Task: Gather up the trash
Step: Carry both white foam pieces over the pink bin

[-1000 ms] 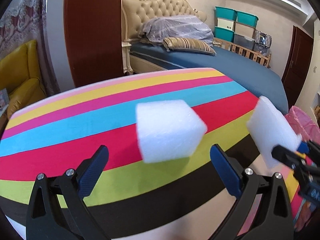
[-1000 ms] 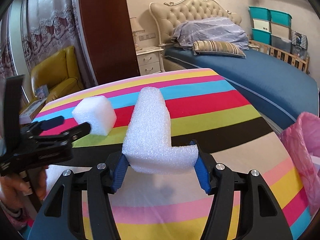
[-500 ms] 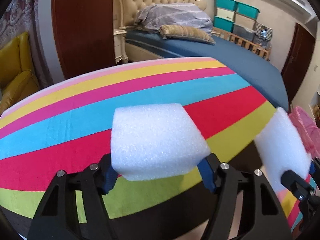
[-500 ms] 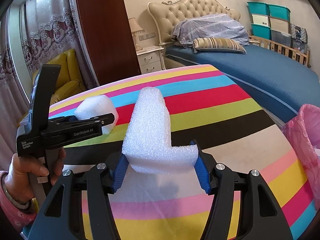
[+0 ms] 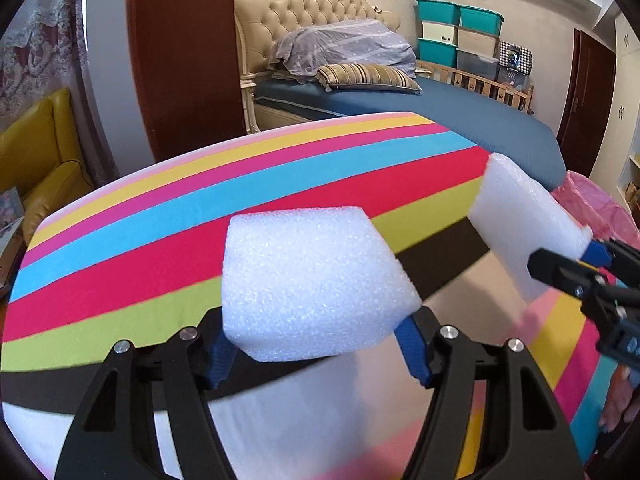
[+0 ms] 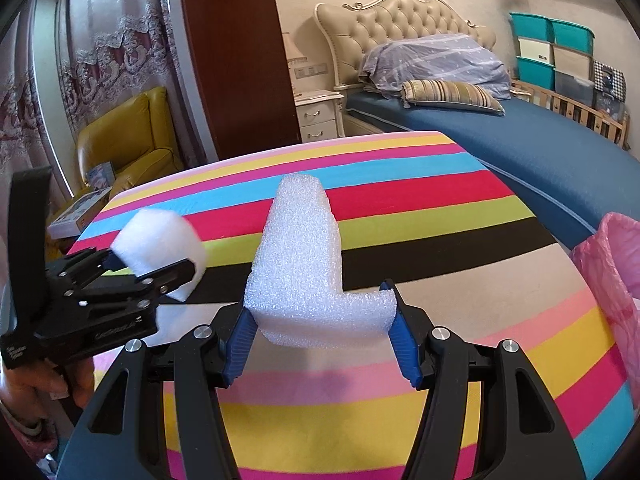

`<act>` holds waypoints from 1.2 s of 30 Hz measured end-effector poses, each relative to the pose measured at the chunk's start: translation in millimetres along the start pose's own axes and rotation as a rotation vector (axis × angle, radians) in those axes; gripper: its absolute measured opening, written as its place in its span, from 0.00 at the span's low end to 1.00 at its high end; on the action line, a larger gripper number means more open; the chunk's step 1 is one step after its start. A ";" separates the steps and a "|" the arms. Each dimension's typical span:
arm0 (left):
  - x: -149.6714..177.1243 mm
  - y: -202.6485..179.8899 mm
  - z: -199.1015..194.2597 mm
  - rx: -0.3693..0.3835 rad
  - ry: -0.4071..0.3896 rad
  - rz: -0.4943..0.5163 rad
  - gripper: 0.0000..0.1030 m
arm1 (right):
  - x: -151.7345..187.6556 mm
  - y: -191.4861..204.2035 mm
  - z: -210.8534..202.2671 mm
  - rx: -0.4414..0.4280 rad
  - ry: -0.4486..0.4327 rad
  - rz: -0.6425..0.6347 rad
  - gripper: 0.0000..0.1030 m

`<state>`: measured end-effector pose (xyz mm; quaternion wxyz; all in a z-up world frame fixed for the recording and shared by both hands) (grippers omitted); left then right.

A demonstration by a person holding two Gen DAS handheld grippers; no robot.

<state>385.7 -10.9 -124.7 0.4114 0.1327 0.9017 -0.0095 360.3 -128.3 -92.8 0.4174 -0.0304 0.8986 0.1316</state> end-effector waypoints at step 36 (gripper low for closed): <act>25.2 -29.0 -110.0 -0.022 -0.277 0.045 0.64 | 21.8 2.7 -106.9 0.018 -0.206 0.020 0.56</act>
Point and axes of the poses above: each gripper's, at about its wrist camera, not at the fingertips, and z roughly the way its jaws point, y to its left, x to its underside, the point moved 7 cm from there along z, roughly the way its jaws point, and after that the axes turned 6 degrees about z, right-handed, at the moved point
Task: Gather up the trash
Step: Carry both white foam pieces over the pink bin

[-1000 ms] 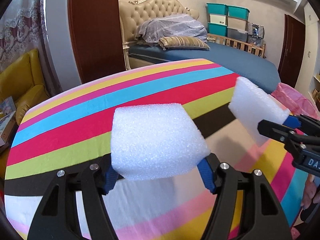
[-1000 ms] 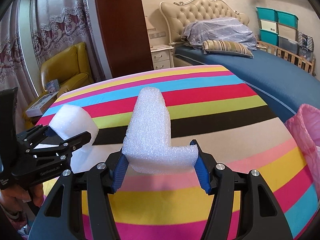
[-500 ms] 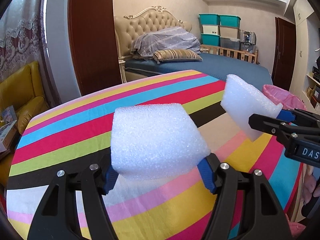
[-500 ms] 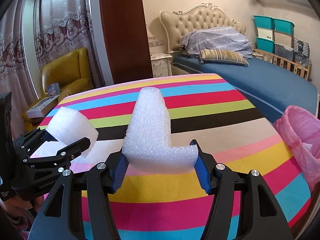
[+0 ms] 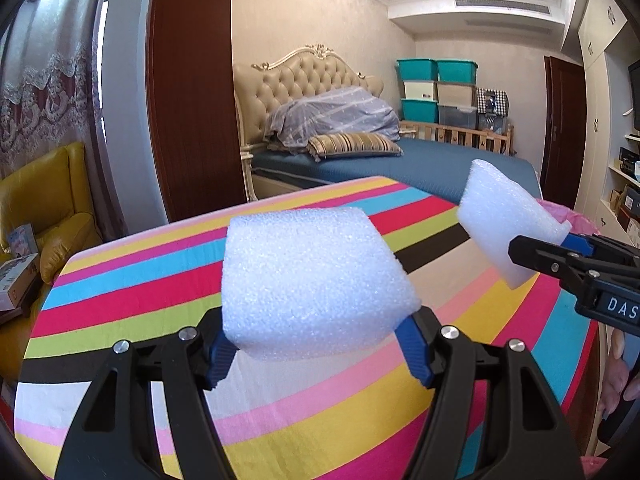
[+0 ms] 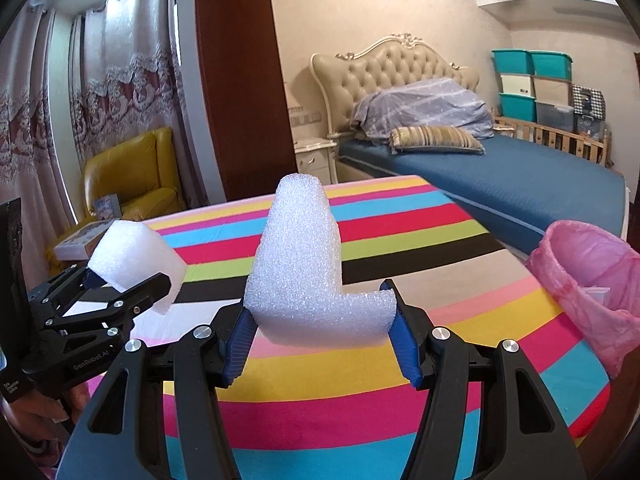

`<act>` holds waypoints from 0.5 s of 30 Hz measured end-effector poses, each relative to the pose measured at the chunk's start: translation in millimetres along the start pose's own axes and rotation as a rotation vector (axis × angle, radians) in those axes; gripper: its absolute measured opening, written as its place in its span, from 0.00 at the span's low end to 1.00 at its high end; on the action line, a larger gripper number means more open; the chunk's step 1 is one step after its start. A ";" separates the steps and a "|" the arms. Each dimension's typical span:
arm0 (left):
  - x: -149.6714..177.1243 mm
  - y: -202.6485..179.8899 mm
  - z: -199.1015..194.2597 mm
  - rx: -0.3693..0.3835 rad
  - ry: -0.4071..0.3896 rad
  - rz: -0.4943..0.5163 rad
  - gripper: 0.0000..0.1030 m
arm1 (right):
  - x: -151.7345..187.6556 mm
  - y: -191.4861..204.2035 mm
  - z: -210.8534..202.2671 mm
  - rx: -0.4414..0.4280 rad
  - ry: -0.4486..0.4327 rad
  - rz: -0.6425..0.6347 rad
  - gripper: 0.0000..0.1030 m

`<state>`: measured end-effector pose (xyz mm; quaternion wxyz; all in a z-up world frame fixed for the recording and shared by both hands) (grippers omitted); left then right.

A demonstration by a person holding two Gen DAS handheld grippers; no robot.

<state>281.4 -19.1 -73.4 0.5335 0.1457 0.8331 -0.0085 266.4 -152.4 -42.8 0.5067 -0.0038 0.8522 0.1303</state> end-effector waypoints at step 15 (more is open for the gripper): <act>-25.8 -30.8 -0.6 0.038 -0.074 0.048 0.65 | -6.0 -31.3 -13.7 0.063 -0.060 0.025 0.56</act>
Point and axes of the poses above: each gripper's, at about its wrist camera, not at the fingertips, and z roughly the way its jaws point, y to its left, x to its underside, the point moved 7 cm from there along z, roughly the way its jaws point, and after that the axes turned 6 degrees about z, right-handed, at the moved point
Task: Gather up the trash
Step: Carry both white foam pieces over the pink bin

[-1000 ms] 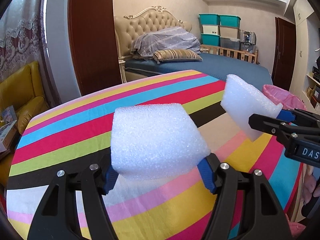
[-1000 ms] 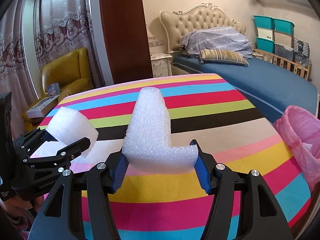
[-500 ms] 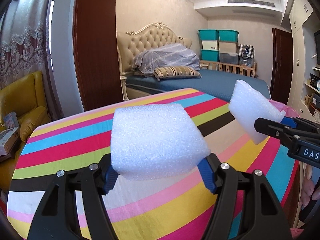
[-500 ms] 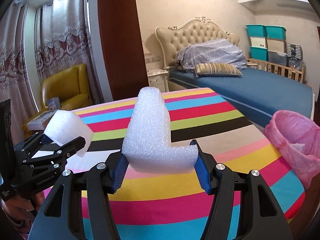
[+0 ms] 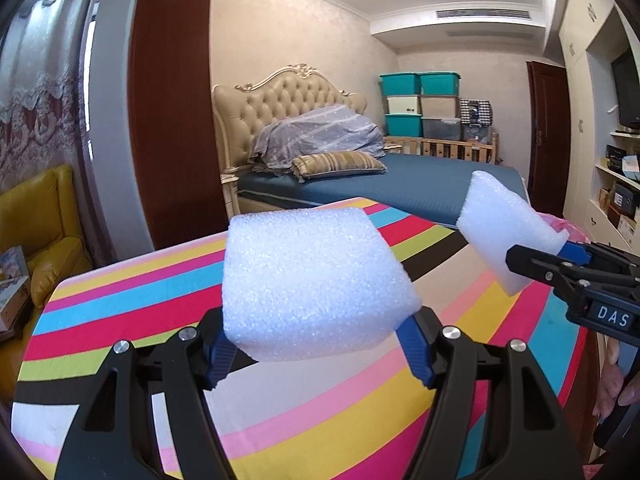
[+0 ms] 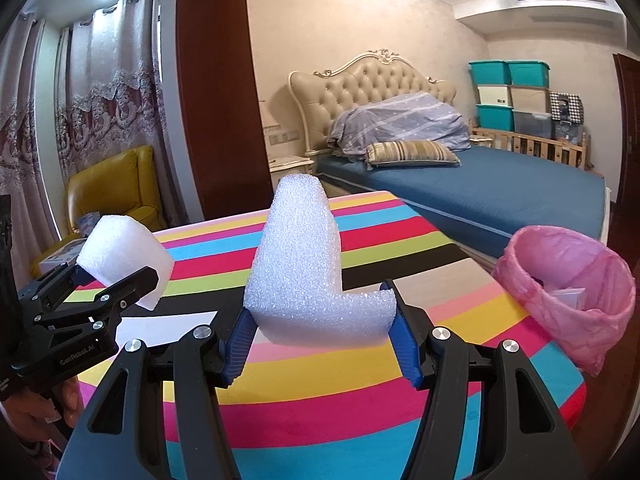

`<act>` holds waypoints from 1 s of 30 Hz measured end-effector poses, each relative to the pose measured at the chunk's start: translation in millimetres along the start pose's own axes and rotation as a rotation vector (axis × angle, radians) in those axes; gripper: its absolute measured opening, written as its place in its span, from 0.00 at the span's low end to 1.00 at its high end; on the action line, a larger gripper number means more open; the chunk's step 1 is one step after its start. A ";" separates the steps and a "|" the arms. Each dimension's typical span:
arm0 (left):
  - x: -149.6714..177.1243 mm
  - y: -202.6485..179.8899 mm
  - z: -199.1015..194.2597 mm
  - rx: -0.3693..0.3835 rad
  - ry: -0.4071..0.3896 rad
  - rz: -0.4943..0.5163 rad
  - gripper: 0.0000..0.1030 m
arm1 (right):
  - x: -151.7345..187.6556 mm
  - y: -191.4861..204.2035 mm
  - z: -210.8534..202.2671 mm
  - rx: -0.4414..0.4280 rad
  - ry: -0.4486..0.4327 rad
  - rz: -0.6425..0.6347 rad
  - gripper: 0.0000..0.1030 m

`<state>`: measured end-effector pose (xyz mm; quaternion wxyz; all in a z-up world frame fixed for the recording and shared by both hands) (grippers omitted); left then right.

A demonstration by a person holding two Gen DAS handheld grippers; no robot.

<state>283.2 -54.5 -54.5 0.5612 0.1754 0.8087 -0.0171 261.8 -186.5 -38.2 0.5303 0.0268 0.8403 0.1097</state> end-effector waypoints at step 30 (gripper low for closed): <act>-39.0 -117.1 70.9 0.237 0.011 0.154 0.65 | -12.7 -119.9 -7.6 0.187 -0.066 0.148 0.56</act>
Point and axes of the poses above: each gripper's, at about its wrist camera, not at the fingertips, and z roughly the way its jaws point, y to its left, x to its underside, the point moved 7 cm from there along z, roughly the way its jaws point, and after that the axes turned 6 degrees about z, right-handed, at the moved point
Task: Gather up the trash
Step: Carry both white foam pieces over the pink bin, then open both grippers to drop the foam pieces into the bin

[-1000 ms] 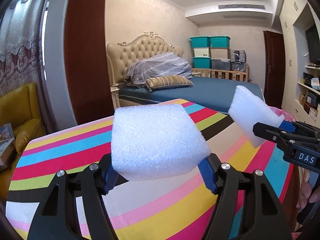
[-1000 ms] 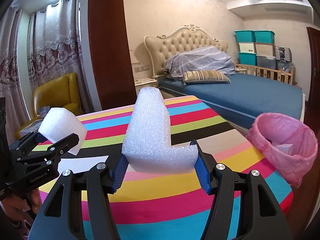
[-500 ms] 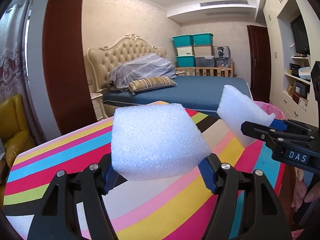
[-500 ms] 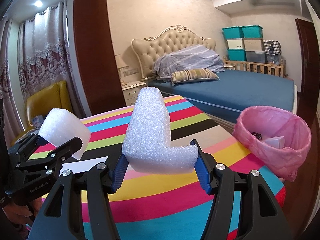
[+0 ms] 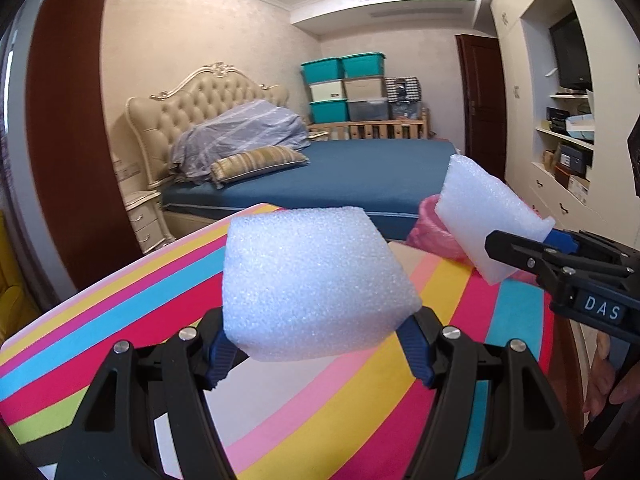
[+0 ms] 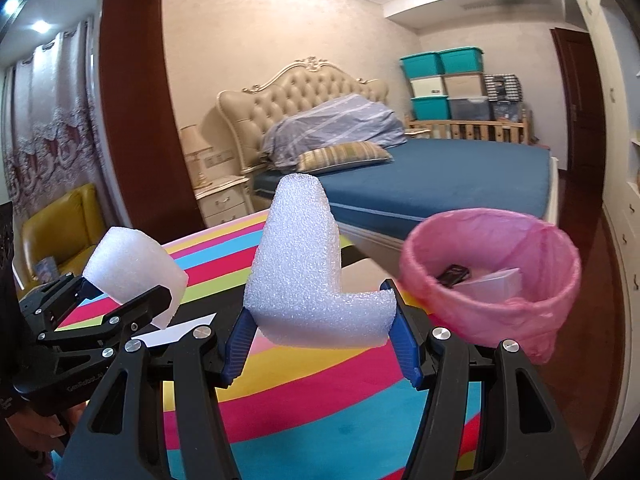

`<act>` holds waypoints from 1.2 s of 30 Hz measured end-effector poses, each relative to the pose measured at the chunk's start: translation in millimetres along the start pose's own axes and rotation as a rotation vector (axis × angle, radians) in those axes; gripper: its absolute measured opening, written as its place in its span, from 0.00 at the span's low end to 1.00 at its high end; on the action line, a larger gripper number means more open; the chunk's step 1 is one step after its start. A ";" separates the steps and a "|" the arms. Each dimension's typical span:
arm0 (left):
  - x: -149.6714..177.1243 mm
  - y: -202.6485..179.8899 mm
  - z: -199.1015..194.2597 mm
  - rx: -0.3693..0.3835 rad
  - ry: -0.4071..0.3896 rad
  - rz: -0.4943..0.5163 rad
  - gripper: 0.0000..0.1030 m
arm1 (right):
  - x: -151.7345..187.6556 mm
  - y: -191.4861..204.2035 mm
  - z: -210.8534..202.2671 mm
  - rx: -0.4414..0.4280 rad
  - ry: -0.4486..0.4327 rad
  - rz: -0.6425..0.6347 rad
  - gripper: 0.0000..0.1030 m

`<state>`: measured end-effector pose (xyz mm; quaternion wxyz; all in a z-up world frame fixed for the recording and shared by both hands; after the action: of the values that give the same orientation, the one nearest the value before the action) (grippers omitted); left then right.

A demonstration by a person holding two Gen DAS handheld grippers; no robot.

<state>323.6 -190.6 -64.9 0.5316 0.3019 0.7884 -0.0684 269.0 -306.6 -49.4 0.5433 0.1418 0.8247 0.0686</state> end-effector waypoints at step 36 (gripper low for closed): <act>-138.7 -160.2 153.1 0.419 -0.045 0.000 0.68 | -71.4 -181.4 15.4 0.223 -0.053 0.023 0.58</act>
<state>392.7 -441.7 -42.2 0.4745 0.4041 0.7450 -0.2376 280.6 -501.6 -41.5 0.5448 0.2124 0.8110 -0.0212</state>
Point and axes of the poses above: each gripper's, at about its wrist camera, not at the fingertips, and z roughly the way its jaws point, y to its left, x to its underside, the point moved 7 cm from there along z, roughly the way its jaws point, and after that the axes turned 6 degrees about z, right-handed, at the moved point
